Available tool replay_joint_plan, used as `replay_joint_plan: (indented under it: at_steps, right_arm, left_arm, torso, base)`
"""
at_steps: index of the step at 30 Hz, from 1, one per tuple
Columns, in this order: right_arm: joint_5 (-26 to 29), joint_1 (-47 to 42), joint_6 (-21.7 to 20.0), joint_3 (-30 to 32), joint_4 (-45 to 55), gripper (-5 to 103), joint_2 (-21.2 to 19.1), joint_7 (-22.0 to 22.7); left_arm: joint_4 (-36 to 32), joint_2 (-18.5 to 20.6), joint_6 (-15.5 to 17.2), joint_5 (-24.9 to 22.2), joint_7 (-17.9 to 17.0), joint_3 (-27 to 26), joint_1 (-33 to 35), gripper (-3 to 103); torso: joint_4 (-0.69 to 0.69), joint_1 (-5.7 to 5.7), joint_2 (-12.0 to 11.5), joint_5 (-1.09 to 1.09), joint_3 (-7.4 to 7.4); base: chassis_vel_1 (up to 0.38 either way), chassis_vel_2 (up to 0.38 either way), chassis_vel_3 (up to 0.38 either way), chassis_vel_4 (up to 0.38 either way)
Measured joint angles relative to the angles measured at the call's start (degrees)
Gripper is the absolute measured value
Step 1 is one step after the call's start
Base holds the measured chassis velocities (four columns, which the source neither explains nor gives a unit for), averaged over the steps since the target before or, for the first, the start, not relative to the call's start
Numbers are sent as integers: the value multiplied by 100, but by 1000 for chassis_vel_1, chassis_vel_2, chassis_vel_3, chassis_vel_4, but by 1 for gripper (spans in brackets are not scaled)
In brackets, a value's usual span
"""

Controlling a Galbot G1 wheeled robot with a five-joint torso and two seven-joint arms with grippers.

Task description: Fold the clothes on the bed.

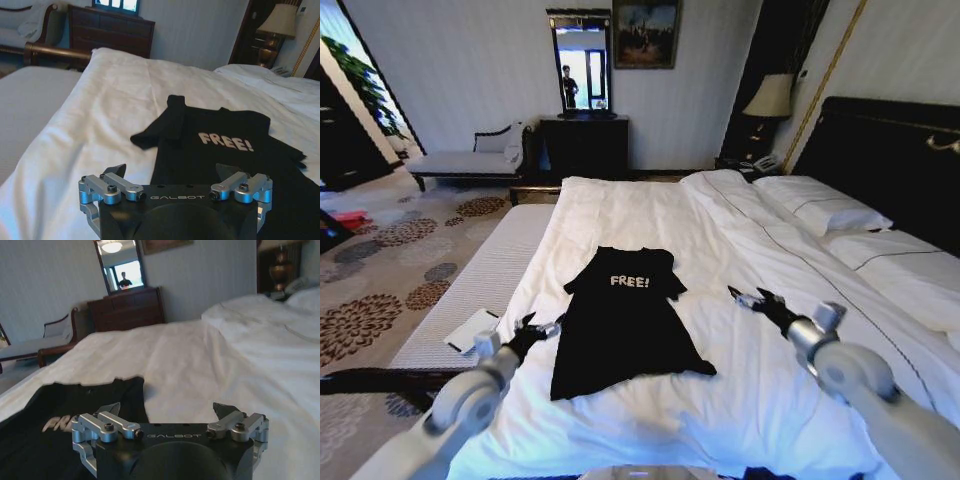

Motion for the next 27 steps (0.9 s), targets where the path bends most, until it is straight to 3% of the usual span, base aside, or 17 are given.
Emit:
replay_joint_plan:
  at_steps: [3,6,12,13,20,27]
  right_arm:
    - [262,-740,-116,315,398,100,334,-186]
    - [337,-1003,-196,389,538,100,464,-296]
    - [-149,-1464,-208,157,733,100,760,-632]
    - [-409,-1589,-180,-104,744,100,851,-739]
    - [-1090,-1701,-40,-882,508,100,1015,-910]
    - [-1283,-1574,64,-1097,154,100,944,-993]
  left_arm:
    - [-249,-270,-52,90,208,-414,710,99]
    - [-344,-396,-67,90,273,-597,953,99]
    - [-463,-690,-166,103,490,-1028,1582,99]
    - [-471,-779,-208,100,530,-1125,1737,99]
    - [-429,-875,-281,156,570,-1140,1908,99]
    - [-408,-844,-280,265,540,-911,1791,99]
  torso:
    - [1,0,0,-1,0]
    - [-1,0,0,-1,0]
    - [2,0,0,-2,1]
    - [1,0,0,-1,1]
    - [1,1,-1,-1,1]
    - [0,1,-1,0,1]
  base:
    - [0,0,0,0]
    - [0,0,0,0]
    - [0,0,0,0]
    - [0,0,0,0]
    - [0,0,0,0]
    - [0,0,0,0]
